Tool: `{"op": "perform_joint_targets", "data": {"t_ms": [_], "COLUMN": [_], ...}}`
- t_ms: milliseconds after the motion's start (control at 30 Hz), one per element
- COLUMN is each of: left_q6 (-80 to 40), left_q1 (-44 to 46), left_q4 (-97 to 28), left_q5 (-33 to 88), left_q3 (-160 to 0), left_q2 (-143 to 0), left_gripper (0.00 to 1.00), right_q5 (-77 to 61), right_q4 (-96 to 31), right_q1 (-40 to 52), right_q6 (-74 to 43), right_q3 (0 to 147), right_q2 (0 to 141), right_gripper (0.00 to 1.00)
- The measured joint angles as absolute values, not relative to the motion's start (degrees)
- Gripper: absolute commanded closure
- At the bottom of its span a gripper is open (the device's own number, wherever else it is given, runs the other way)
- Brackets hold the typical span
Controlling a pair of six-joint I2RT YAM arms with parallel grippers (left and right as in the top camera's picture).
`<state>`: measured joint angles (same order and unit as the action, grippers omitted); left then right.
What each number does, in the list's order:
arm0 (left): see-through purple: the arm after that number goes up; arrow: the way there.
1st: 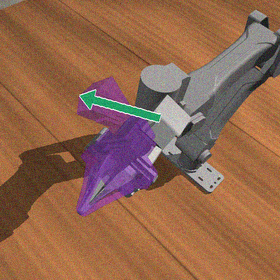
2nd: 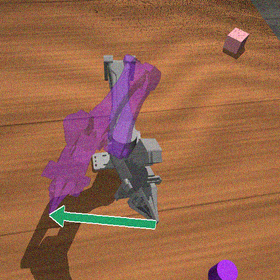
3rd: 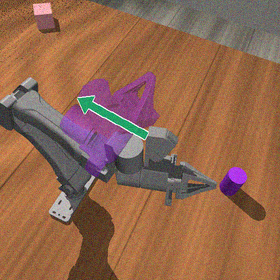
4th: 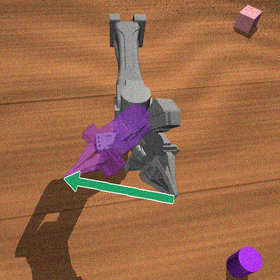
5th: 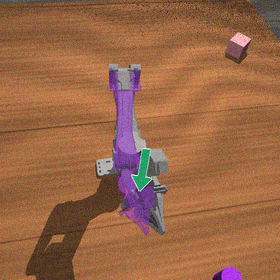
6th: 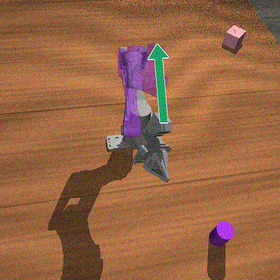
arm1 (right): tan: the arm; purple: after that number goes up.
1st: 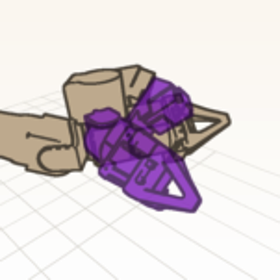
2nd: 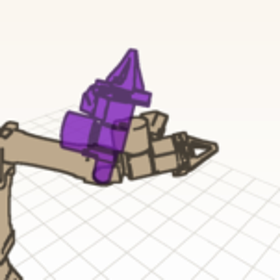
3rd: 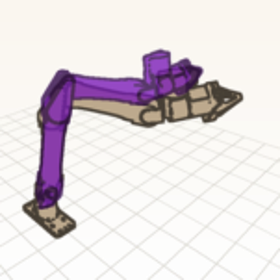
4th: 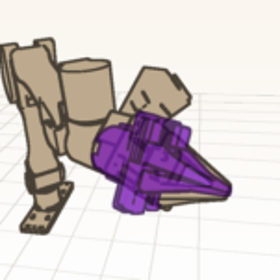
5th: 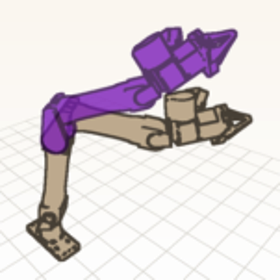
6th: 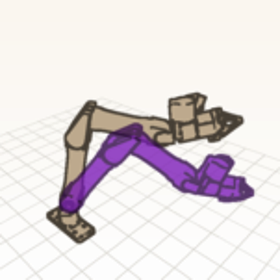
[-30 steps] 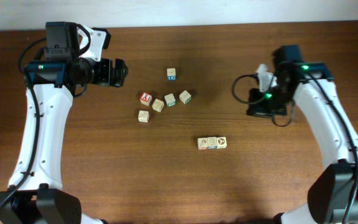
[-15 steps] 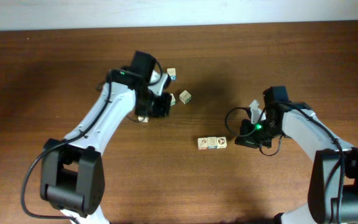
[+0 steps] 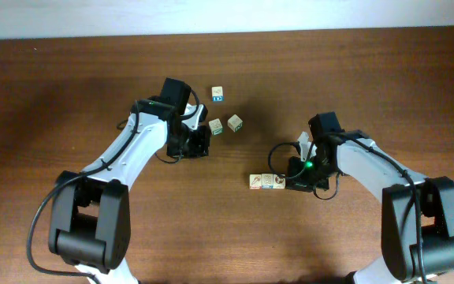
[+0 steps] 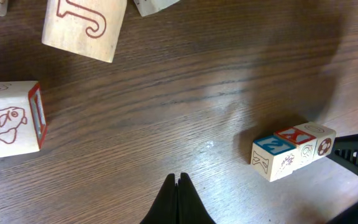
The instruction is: Rotate 3 blocks
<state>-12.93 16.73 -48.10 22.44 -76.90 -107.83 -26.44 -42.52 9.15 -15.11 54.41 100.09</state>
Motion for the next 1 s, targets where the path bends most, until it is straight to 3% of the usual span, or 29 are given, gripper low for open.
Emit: {"op": "perform_joint_targets", "data": {"t_ms": [300, 400, 600, 1000], "left_q6": [-12.93, -12.29, 0.23, 2.17], "left_q1": [16.75, 16.73, 16.73, 17.23], "left_q4": [-47.99, -49.91, -45.89, -43.55], "left_q5": [22.41, 23.09, 30.26, 39.18], "left_q3": [-76.9, -76.58, -72.1, -70.59], "left_q2": [-107.83, -107.83, -107.9, -114.04], "left_gripper": [1.0, 1.0, 1.0, 1.0], "right_q5": [-31.9, -32.03, -32.05, -32.05], "right_q4": [-32.47, -30.94, -31.31, -31.42], "right_q1": [16.62, 16.6, 16.6, 16.6], "right_q6": [-23.86, -24.99, -25.34, -25.34], "right_q3": [54.15, 54.15, 54.13, 54.15], "right_q2": [100.36, 100.36, 100.36, 100.36], "right_gripper": [0.96, 0.96, 0.96, 0.96]}}
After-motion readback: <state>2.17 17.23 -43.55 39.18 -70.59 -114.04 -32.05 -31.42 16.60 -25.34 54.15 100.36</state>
